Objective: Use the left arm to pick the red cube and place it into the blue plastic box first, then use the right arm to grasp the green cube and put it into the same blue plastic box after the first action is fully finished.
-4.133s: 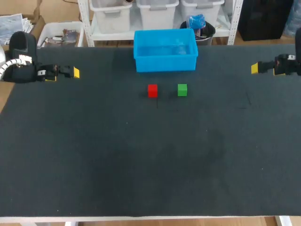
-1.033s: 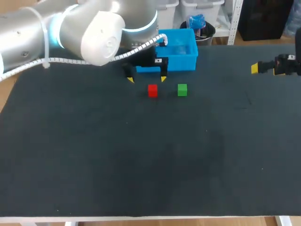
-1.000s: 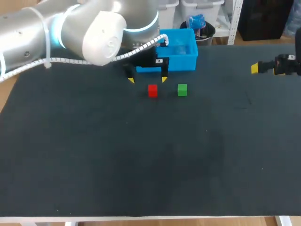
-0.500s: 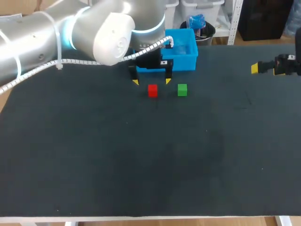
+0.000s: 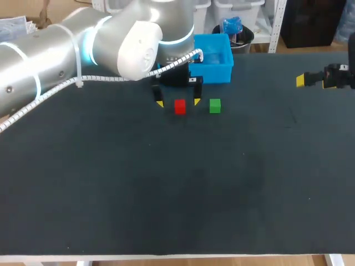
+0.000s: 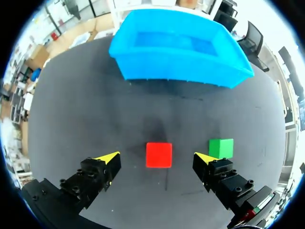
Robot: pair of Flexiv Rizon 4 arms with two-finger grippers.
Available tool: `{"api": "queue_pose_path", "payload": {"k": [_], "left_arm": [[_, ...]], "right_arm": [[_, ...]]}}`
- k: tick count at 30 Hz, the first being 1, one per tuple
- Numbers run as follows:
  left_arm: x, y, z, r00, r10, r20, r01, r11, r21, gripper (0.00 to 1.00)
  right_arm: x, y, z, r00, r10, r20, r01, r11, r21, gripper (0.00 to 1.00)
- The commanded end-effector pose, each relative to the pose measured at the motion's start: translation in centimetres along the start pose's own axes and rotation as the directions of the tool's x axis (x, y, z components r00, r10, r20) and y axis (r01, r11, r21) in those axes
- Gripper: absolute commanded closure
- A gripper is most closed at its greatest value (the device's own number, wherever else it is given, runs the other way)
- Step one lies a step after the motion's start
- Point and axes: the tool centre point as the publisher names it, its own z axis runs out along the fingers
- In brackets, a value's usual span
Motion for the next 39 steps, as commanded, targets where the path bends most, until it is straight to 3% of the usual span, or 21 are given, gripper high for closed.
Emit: {"api": "queue_pose_path", "payload": {"k": [1, 21, 22, 23, 24, 39], "left_arm": [[-0.9, -0.4, 1.0, 1.000, 0.000, -0.029, 0.000, 1.000, -0.001, 0.00], [-0.7, -0.1, 2.4, 0.998, 0.002, -0.062, -0.004, 0.999, -0.039, 0.00], [-0.7, -0.1, 2.4, 0.998, 0.003, -0.061, -0.005, 0.999, -0.041, 0.04], [-0.6, -0.1, 2.5, 0.998, 0.002, -0.060, -0.005, 0.999, -0.043, 0.60], [-0.6, -0.1, 2.5, 0.998, 0.002, -0.059, -0.004, 0.999, -0.038, 1.00], [-0.4, -0.6, 1.8, 0.999, 0.027, -0.044, -0.028, 0.999, -0.037, 1.00]], "right_arm": [[0.0, 0.0, 0.1, 1.000, 0.000, -0.001, 0.000, 1.000, 0.003, 0.00], [0.0, 0.0, 0.1, 1.000, 0.000, -0.001, 0.000, 1.000, 0.003, 0.00], [0.0, 0.0, 0.1, 1.000, 0.000, -0.001, 0.000, 1.000, 0.003, 0.00], [0.0, 0.0, 0.1, 1.000, 0.000, -0.001, 0.000, 1.000, 0.003, 0.00], [0.0, 0.0, 0.1, 1.000, 0.000, -0.001, 0.000, 1.000, 0.003, 0.00], [0.0, 0.0, 0.1, 1.000, 0.000, -0.001, 0.000, 1.000, 0.003, 0.00]]}}
